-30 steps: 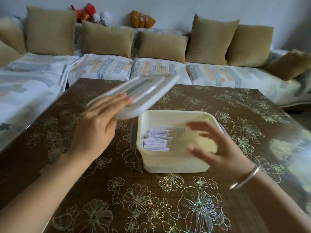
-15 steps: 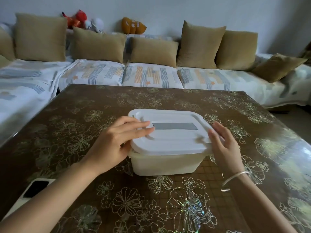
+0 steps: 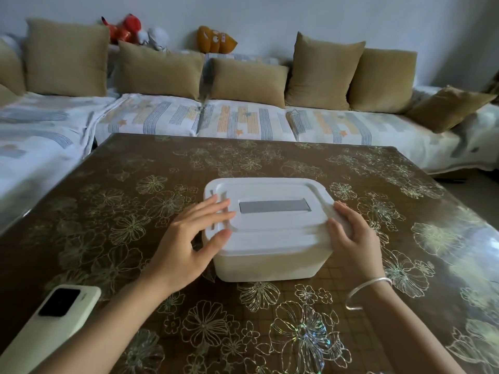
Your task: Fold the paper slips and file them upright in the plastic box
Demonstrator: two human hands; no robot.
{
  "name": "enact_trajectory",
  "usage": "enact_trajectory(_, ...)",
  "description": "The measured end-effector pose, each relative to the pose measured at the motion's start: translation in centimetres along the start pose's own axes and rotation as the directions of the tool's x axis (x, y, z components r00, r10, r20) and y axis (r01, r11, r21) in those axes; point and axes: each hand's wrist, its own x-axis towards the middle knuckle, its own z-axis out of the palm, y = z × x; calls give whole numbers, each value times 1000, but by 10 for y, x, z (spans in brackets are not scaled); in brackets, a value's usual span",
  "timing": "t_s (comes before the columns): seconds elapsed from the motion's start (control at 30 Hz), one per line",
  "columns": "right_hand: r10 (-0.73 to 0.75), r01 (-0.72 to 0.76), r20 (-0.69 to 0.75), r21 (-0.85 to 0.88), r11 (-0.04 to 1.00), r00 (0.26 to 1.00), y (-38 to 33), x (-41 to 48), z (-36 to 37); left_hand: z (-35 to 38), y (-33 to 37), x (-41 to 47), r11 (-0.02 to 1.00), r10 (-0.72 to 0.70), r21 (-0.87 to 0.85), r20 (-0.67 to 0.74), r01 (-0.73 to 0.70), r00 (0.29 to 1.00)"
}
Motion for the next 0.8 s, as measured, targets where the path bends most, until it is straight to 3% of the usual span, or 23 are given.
enact_trajectory(0.13, 56, -55, -3, 107, 993, 998, 6, 0, -3, 13, 5, 2, 984, -148, -116, -141, 132, 979)
enact_trajectory(0.23, 96, -92, -10, 184, 979, 995, 11, 4, -5, 19, 17, 1, 873, -444, -324, -217, 365, 869)
enact_trajectory(0.3, 89, -85, -15, 183, 979, 996, 15, 1, -6, 22, 21, 0, 682, -664, -522, -150, 512, 732)
enact_trajectory(0.37, 76, -70, -19, 201, 977, 997, 16, -6, -6, 24, 19, -3, 528, -762, -633, -60, 566, 645)
enact_trajectory(0.47, 120, -109, -33, 227, 968, 992, 18, -11, -2, 22, 20, -4, 499, -788, -611, -25, 614, 615)
enact_trajectory(0.53, 296, -301, 74, 383, 873, 952, 17, -9, 2, 20, 25, -4, 587, -757, -525, -84, 617, 648)
enact_trajectory(0.6, 361, -394, 164, 458, 797, 918, 15, -6, 2, 17, 29, -1, 760, -646, -253, -197, 598, 738)
enact_trajectory(0.63, 322, -358, 156, 405, 842, 934, 15, -5, 1, 16, 33, 2, 809, -585, -81, -218, 583, 781)
enact_trajectory(0.7, 169, -176, 62, 138, 975, 984, 13, -3, -2, 16, 38, 9, 805, -510, 227, -210, 549, 834)
enact_trajectory(0.77, 39, -39, -9, -114, 993, 999, 10, 0, -3, 16, 36, 15, 737, -478, 443, -191, 510, 857)
enact_trajectory(0.8, 17, -20, -21, -158, 987, 1000, 8, 1, -4, 15, 36, 20, 705, -473, 502, -193, 501, 860)
